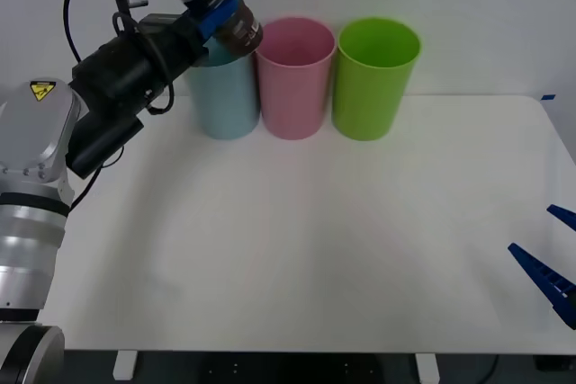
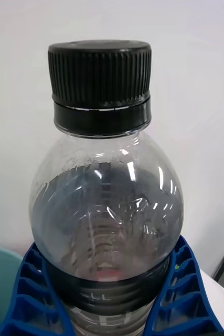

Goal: Grasp the object on the table and drop it into the matching bin: aluminum can to the light blue bin, PET bottle to the pink bin.

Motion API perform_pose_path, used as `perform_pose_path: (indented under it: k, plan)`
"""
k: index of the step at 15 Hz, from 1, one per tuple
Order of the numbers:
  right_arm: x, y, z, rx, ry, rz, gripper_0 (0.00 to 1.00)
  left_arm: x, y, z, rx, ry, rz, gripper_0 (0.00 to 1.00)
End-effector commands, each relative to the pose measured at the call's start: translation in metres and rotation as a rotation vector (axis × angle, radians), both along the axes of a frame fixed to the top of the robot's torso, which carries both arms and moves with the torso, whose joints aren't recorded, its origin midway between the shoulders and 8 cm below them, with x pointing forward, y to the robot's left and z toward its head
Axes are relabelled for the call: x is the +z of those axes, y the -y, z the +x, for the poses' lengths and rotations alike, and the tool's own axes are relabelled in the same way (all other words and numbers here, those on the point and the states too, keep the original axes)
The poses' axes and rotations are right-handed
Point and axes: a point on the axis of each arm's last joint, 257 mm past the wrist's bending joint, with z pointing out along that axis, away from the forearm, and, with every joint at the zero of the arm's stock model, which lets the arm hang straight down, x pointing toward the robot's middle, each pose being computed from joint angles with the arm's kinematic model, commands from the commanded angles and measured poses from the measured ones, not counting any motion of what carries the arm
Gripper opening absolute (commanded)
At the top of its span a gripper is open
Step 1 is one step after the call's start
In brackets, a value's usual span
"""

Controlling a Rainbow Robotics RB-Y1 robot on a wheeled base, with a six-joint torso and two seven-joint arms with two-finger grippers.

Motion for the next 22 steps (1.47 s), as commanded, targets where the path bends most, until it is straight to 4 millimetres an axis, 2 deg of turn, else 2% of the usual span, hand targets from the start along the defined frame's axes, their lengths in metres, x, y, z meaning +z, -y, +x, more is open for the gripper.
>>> perform_pose_path:
  k: [1,5,8,11,15,18,22]
  plan:
    - [0.0,0.0,0.0,0.0,0.0,0.0,1.0,0.0,0.02,0.023,0.007,-0.012,0.042,0.0]
    - [0.0,0.0,0.0,0.0,0.0,0.0,1.0,0.003,0.047,0.054,0.034,-0.026,0.102,0.0]
    - [0.0,0.0,0.0,0.0,0.0,0.0,1.0,-0.002,0.067,0.081,0.09,-0.025,0.184,0.01]
    - [0.0,0.0,0.0,0.0,0.0,0.0,1.0,-0.008,0.086,0.1,0.137,-0.026,0.273,0.0]
    - [0.0,0.0,0.0,0.0,0.0,0.0,1.0,-0.004,0.116,0.11,0.178,-0.017,0.346,0.0]
    - [0.0,0.0,0.0,0.0,0.0,0.0,1.0,-0.006,0.126,0.109,0.197,-0.013,0.344,0.0]
    - [0.0,0.0,0.0,0.0,0.0,0.0,1.0,-0.006,0.128,0.109,0.197,-0.016,0.336,0.01]
